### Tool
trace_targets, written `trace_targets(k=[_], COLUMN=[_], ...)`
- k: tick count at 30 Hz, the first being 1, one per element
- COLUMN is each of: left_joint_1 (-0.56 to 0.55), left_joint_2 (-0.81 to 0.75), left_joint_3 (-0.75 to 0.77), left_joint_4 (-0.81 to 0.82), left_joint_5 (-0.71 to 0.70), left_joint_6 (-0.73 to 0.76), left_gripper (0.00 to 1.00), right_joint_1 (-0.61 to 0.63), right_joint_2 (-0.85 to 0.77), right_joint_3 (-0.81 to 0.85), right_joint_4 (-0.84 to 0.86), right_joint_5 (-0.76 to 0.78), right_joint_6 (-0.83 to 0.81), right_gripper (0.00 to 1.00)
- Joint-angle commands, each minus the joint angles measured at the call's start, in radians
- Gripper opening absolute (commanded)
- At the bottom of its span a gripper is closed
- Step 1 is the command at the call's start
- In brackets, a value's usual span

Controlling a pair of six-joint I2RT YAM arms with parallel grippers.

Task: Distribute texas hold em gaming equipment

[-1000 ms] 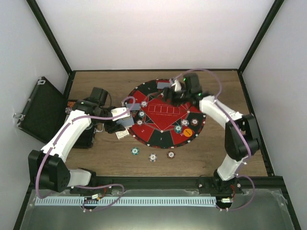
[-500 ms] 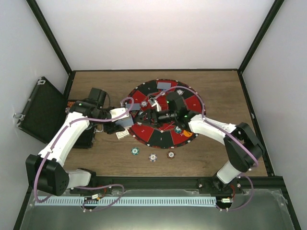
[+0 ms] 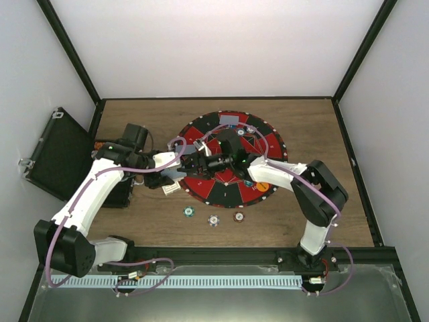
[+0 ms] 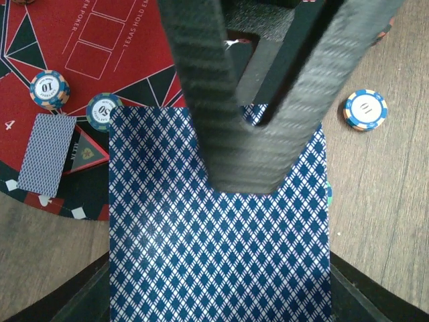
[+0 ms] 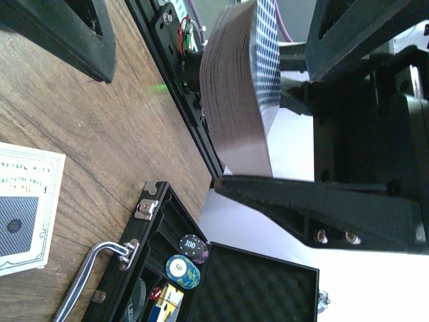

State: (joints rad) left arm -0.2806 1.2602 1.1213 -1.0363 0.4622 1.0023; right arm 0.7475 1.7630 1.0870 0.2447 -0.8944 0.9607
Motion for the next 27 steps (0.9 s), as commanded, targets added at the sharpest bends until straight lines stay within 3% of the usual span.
trace_targets(k=[1, 17, 27], left_joint_1=[-0.005, -0.008, -0.007], left_joint_2=[-0.012, -0.014, -0.022], left_joint_3=[0.017, 0.028, 0.031], left_joint_4=[-0.01, -0.019, -0.024], left_joint_5=[0.037, 0.033, 0.028], left_joint_6=[0.012, 0.009, 0.013], left_gripper=[0.04, 0.04, 0.04], right_joint_1=[0.007, 0.006, -0.062], right_joint_2=[0.045, 0.161, 0.103], right_joint_3=[0.071, 0.109, 0.034], right_joint_4=[0.043, 0.056, 0.007], right_joint_5=[-0.033, -0.096, -0.075], right_joint_6=[0.015, 0.009, -0.03], right_gripper=[0.78, 0.7, 0.63])
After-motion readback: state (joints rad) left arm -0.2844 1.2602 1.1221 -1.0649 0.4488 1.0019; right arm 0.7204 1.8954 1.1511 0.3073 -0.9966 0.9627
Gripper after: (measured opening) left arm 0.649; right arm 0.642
